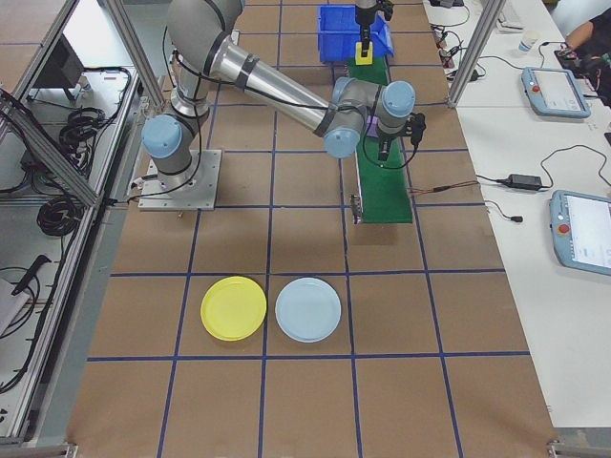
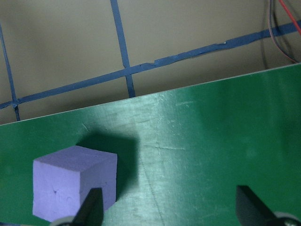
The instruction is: Move block left to right into plate
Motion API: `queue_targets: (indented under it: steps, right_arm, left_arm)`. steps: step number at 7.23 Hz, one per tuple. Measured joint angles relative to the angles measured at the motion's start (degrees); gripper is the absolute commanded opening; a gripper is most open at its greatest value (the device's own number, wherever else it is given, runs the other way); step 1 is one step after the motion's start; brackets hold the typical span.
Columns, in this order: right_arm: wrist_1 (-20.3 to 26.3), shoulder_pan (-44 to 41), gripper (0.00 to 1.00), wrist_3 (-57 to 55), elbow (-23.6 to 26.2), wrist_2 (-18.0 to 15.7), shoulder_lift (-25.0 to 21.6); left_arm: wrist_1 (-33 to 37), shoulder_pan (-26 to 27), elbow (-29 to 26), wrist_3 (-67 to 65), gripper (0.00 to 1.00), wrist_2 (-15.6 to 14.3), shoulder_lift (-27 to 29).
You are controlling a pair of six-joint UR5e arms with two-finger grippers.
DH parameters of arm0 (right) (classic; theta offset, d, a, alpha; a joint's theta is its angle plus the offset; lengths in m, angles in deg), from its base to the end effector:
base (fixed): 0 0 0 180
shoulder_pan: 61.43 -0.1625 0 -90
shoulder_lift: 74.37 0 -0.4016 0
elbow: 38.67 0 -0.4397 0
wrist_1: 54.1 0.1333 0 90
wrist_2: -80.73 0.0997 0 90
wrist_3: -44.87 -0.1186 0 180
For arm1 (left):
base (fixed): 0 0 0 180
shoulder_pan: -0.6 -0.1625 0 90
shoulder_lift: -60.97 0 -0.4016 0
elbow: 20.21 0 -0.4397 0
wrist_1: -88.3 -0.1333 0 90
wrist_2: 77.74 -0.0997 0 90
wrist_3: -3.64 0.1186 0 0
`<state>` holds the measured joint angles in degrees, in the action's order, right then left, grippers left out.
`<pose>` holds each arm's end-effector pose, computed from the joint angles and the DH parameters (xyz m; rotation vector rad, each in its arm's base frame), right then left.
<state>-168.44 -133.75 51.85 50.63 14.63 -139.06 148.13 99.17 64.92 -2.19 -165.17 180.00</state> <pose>-0.0309 -0.6940 0.2335 0.2560 2.7187 -0.1171 -0.2425 -0.6791 0.2263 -0.0773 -3.0793 0.1518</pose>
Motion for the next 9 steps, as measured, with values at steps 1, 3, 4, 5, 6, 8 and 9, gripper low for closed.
queue_targets:
  steps: [1, 3, 4, 5, 6, 8, 9]
  right_arm:
    - [-0.8, 0.0, 1.0, 0.1, 0.6, 0.0, 0.0]
    - [-1.6, -0.1, 0.98, -0.6, 1.1, -0.1, -0.1]
    - [-1.8, -0.3, 0.98, -1.6, 1.1, -0.1, -0.2]
    - [-1.8, -0.5, 0.98, -2.6, 1.0, 0.0, -0.2]
    - [-1.9, -0.6, 0.98, -3.4, 0.8, 0.0, -0.1]
    - [-2.3, -0.6, 0.98, -3.6, 0.7, 0.0, -0.1]
    - [-2.5, -0.6, 0.98, -3.4, 0.8, 0.0, 0.0]
  left_arm:
    - [-1.0, 0.2, 0.1, -0.1, 0.51, 0.0, 0.8]
    - [-2.6, 0.4, 0.8, -0.2, 1.0, 0.3, 1.7]
    - [-3.6, 0.4, 1.0, -0.2, 1.0, 0.3, 1.8]
    - [-4.1, 0.4, 1.1, -0.3, 1.0, 0.4, 1.8]
    - [-4.3, 0.4, 1.1, -0.4, 1.0, 0.4, 1.6]
    - [-4.2, 0.4, 1.2, -0.1, 1.0, 0.2, -0.3]
    - [-2.5, 0.4, 1.3, 0.1, 1.0, -0.2, -2.5]
